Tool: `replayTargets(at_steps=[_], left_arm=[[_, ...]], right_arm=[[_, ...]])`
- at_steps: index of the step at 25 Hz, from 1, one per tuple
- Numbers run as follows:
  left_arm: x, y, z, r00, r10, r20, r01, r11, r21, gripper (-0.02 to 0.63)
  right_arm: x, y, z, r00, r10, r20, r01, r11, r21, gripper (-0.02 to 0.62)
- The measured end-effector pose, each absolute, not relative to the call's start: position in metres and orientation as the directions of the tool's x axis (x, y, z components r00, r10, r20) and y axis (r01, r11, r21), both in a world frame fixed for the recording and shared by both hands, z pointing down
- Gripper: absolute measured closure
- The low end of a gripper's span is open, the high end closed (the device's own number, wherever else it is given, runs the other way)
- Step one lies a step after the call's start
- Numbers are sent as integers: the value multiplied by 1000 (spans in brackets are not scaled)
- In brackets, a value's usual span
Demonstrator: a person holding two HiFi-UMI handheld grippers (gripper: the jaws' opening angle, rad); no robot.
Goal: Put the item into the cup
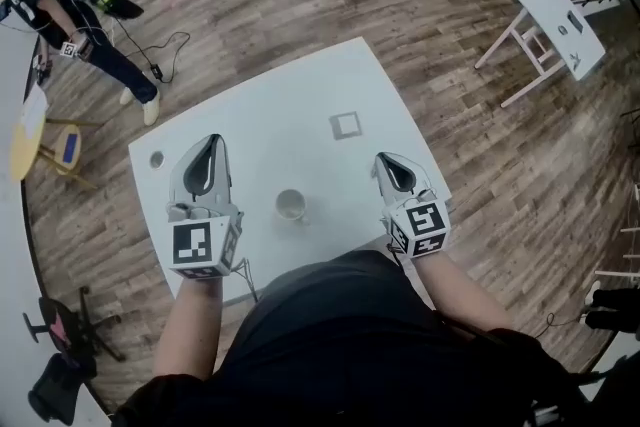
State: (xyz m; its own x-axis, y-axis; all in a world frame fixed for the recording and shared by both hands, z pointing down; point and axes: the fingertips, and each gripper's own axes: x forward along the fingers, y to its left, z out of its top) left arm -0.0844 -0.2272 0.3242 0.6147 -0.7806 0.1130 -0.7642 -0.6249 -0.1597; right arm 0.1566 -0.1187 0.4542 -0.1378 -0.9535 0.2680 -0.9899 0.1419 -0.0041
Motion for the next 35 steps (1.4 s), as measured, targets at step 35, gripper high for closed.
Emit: replayTargets(at_steps=[35], left_arm=[[-79,-216,319,642,-764,68,-746,-643,-176,598]], right_arm=[[148,-112,453,-154,-952,265,-983,175,57,594]])
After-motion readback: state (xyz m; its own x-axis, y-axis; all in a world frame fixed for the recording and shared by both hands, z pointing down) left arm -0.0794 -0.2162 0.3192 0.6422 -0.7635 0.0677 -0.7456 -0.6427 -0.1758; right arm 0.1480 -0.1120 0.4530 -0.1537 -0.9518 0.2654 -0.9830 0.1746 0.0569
